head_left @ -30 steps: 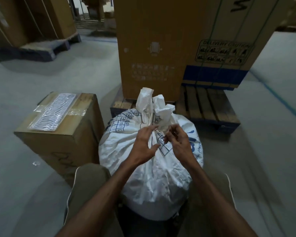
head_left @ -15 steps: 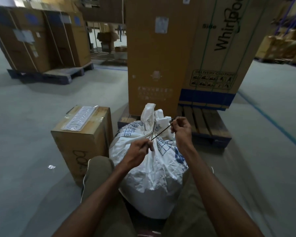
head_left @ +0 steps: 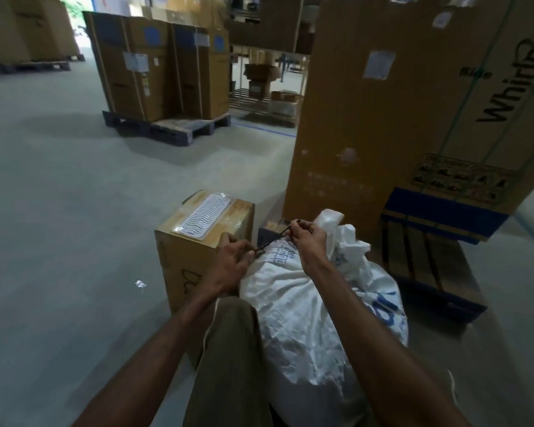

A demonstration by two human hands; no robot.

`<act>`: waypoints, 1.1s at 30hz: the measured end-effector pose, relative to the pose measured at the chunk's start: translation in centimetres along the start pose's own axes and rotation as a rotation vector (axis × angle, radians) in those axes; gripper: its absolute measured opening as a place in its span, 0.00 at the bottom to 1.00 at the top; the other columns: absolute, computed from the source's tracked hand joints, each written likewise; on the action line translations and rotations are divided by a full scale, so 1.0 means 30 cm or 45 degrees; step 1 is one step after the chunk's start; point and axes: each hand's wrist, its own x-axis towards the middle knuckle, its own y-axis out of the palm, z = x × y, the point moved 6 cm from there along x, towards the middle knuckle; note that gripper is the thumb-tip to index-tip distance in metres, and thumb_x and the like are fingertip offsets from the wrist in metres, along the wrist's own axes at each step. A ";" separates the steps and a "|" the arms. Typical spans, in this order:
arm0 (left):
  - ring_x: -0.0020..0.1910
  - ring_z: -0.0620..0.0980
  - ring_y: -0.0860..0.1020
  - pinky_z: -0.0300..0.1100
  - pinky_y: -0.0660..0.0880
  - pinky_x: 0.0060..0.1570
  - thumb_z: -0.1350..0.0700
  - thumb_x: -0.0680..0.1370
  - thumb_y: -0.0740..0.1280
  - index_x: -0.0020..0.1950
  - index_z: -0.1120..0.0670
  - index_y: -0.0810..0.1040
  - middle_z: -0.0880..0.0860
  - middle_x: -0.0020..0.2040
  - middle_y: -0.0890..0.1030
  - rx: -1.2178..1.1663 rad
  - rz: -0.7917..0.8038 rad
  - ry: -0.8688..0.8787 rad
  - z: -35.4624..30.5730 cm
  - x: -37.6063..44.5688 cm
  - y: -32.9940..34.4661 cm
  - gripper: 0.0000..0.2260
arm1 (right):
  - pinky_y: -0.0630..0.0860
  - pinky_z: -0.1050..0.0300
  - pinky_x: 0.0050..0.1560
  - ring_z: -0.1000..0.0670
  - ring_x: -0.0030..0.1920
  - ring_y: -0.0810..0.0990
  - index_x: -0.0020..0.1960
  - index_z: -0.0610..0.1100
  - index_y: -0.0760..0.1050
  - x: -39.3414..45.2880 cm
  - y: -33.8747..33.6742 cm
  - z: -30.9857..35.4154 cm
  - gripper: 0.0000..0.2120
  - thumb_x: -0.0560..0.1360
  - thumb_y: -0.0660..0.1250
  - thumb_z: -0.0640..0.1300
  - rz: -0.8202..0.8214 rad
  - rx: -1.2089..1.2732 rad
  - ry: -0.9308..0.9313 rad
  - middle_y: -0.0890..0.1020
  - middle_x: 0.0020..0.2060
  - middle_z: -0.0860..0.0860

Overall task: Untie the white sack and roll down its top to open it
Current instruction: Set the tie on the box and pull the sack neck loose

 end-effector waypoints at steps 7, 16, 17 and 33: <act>0.50 0.52 0.79 0.41 0.72 0.47 0.60 0.79 0.70 0.55 0.58 0.86 0.58 0.51 0.81 0.173 -0.168 -0.188 0.320 0.272 -0.065 0.07 | 0.78 0.59 0.35 0.49 0.37 0.81 0.55 0.34 0.78 0.359 0.323 -0.253 0.06 0.79 0.69 0.34 0.001 -0.116 0.251 0.82 0.41 0.42; 0.43 0.50 0.79 0.42 0.75 0.42 0.60 0.80 0.67 0.51 0.58 0.84 0.55 0.48 0.81 0.373 -0.250 -0.283 0.609 0.591 -0.114 0.06 | 0.77 0.57 0.30 0.49 0.31 0.82 0.49 0.32 0.80 0.755 0.673 -0.466 0.05 0.75 0.72 0.32 0.064 -0.313 0.292 0.83 0.37 0.40; 0.44 0.51 0.79 0.44 0.76 0.43 0.60 0.80 0.67 0.52 0.58 0.84 0.55 0.48 0.81 0.408 -0.256 -0.291 0.628 0.620 -0.119 0.07 | 0.77 0.58 0.30 0.49 0.31 0.82 0.49 0.31 0.80 0.778 0.702 -0.474 0.05 0.75 0.73 0.32 0.062 -0.331 0.291 0.84 0.37 0.40; 0.55 0.51 0.79 0.44 0.81 0.53 0.52 0.80 0.69 0.66 0.58 0.78 0.58 0.60 0.77 0.572 -0.148 -0.357 0.684 0.699 -0.038 0.17 | 0.85 0.55 0.41 0.47 0.41 0.87 0.52 0.40 0.77 0.758 0.758 -0.488 0.09 0.75 0.73 0.32 0.141 -0.540 0.294 0.84 0.46 0.42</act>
